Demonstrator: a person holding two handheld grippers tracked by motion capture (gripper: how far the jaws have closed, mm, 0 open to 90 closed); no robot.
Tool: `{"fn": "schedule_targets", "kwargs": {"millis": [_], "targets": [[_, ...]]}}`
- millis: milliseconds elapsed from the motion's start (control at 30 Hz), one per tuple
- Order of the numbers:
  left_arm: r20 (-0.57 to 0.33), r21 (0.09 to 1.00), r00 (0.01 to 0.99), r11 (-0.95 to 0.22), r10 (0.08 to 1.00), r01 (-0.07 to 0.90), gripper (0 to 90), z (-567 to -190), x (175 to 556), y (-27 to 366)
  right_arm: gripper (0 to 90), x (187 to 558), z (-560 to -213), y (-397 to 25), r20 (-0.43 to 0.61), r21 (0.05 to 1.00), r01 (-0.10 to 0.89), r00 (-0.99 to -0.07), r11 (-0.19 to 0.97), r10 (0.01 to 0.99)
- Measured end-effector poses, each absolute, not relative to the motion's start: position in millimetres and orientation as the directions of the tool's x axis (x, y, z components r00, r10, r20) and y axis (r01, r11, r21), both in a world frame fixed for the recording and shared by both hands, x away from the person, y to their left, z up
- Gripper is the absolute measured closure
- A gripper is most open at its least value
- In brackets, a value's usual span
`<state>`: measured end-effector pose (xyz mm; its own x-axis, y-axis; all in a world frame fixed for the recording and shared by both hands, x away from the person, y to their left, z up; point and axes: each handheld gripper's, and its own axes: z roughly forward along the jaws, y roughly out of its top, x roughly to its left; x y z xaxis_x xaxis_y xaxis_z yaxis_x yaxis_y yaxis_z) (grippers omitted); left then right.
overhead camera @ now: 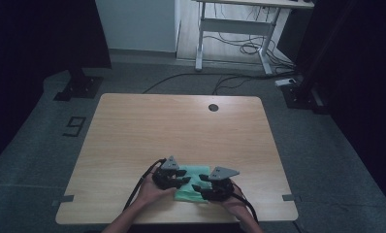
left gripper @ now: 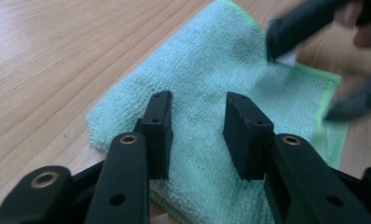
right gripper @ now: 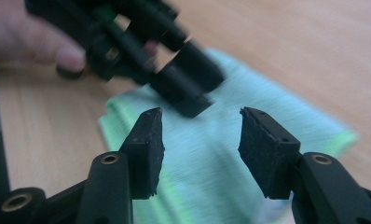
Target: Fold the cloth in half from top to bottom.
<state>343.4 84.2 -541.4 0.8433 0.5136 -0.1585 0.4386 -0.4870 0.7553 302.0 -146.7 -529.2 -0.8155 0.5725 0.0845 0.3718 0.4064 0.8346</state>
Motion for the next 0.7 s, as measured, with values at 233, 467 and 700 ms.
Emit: {"fn": "schedule_targets", "kwargs": {"millis": [233, 467, 700], "targets": [[-0.149, 0.753, 0.841, -0.492, 0.52, 0.437, 61.4, -543, 343, 87, 47.8, 289, -550, -140, 0.049, 0.797, 0.386, -0.808, 0.464, 0.587], [-0.152, 0.757, 0.837, -0.483, 0.526, 0.441, 61.4, -537, 343, 91, 47.1, 286, -552, -140, 0.025, 0.795, 0.37, -0.812, 0.481, 0.584], [-0.134, 0.767, 0.854, -0.493, 0.503, 0.411, 60.9, -522, 354, 64, 46.8, 287, -552, -140, 0.033, 0.794, 0.375, -0.812, 0.478, 0.582]]}}
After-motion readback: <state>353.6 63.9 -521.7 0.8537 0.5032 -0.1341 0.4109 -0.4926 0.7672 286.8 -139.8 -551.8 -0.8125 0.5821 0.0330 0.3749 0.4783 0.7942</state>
